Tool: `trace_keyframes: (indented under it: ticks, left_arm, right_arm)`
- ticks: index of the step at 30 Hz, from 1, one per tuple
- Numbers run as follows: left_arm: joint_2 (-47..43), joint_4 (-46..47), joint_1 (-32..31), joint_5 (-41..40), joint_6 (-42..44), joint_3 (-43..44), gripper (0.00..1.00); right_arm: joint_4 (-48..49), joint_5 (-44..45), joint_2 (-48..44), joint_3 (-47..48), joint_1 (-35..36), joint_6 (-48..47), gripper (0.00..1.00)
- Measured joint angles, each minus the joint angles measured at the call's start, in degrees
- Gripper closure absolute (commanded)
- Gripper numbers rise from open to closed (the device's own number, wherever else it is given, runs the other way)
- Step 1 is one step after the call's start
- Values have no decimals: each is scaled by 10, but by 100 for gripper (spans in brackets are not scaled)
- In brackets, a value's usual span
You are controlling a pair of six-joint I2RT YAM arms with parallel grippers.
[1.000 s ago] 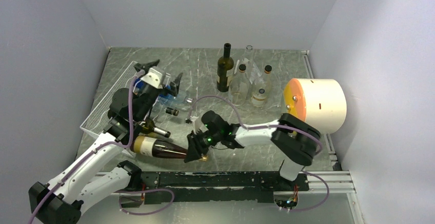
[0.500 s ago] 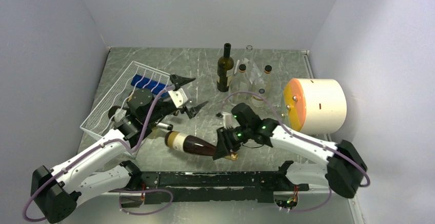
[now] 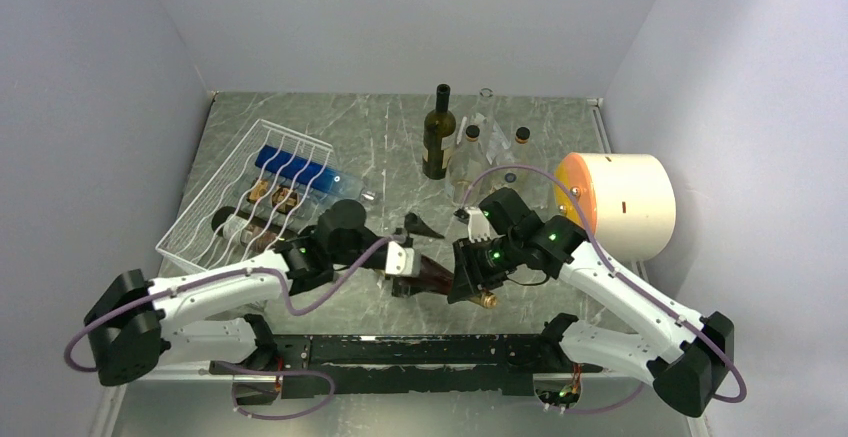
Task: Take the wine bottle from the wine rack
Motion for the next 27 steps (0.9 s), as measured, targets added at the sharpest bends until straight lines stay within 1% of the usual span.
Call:
trace_keyframes:
  ticks: [6,10,12,14,15,16,18,21,22,24,25,27]
  left_arm:
    - [71,12,-63,2,-1,-4,0]
    - [99,40,-77,-3,-11,-8,1]
    - [111,56,-78,-13,-16,-9,4]
    - [122,82,-79,-31,-24,-15,17]
    - [129,92,-79,-43,-28,-18,32]
    - [136,101,-79,-58,-31,-19,41]
    - [149,117,-79,-82,-31,-17,54]
    - [156,130,-88,-107,-10,-17,72]
    - [156,133,-90,-116,-14,-17,78]
    - [157,143,-92,-133,-18,-17,89]
    - [158,148,-92,-145,-23,-18,92]
    - [157,161,-90,-176,-41,-20,93]
  right_arm:
    - [-45,14,0,27,-4,-5,100]
    - [-59,17,7,40,-5,-8,100]
    - [-69,19,13,51,-5,-7,100]
    - [-75,22,15,59,-5,-7,100]
    - [-76,23,15,61,-5,-7,100]
    - [-80,25,15,65,-5,-7,97]
    - [-82,30,15,69,-5,-8,85]
    - [-99,44,21,81,-7,-13,62]
    - [-103,52,22,85,-7,-13,52]
    - [-107,71,22,95,-5,-10,36]
    - [-100,87,21,104,-6,-7,30]
    - [-69,125,13,131,-7,1,23]
